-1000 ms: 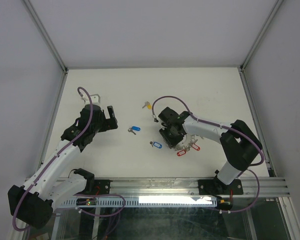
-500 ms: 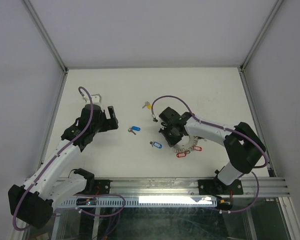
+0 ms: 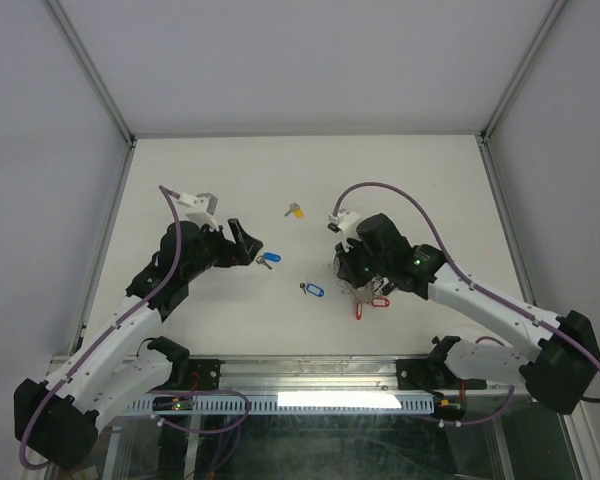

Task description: Put the keys on the keyring

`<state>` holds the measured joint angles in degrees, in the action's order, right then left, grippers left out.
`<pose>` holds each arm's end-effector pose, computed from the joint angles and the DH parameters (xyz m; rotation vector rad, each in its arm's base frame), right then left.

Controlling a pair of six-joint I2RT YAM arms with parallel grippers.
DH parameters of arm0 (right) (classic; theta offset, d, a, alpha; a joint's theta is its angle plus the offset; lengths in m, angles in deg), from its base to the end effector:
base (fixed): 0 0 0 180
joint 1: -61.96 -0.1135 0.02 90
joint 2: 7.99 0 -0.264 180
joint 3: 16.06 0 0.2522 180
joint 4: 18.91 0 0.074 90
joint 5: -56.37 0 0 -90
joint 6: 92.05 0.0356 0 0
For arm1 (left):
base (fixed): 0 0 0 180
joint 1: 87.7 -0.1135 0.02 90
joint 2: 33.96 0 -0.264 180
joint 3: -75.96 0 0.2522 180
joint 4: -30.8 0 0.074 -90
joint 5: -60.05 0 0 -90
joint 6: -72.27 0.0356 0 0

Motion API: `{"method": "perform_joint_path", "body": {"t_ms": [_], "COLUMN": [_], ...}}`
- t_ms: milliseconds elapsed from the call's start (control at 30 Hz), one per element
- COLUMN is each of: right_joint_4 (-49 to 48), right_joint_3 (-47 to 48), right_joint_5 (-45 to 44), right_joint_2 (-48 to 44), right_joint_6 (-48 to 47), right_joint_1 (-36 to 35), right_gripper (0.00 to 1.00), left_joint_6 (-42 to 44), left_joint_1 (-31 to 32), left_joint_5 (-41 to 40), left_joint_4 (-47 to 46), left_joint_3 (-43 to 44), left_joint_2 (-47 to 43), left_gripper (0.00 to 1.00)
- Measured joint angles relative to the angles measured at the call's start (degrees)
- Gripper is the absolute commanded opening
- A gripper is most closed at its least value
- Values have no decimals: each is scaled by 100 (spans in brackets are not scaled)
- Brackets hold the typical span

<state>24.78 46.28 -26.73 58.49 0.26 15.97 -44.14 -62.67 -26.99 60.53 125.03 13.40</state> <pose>0.1634 0.1753 0.2563 -0.9708 2.2681 0.5248 0.1713 -0.0820 0.2638 0.0073 2.1152 -0.6005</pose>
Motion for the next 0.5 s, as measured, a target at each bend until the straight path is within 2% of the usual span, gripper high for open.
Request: {"method": "perform_joint_path", "body": {"t_ms": [167, 333, 500], "right_joint_4": [-614, -1355, -2004], "right_joint_3": [-400, -890, -1189], "right_joint_5": [9, 22, -35], "right_joint_2": [-925, -1777, -2308], "right_joint_6": [149, 192, 50], "right_joint_1": [11, 15, 79], "right_gripper": [0, 0, 0], "left_joint_6": [-103, 55, 400], "left_joint_1": [634, 1266, 1552], "left_joint_5": [197, 337, 638], "left_joint_4": [-1005, -2170, -3567], "left_joint_3": [-470, -750, -1215], "left_joint_2": [-39, 118, 343], "left_gripper": [84, 76, 73]}}
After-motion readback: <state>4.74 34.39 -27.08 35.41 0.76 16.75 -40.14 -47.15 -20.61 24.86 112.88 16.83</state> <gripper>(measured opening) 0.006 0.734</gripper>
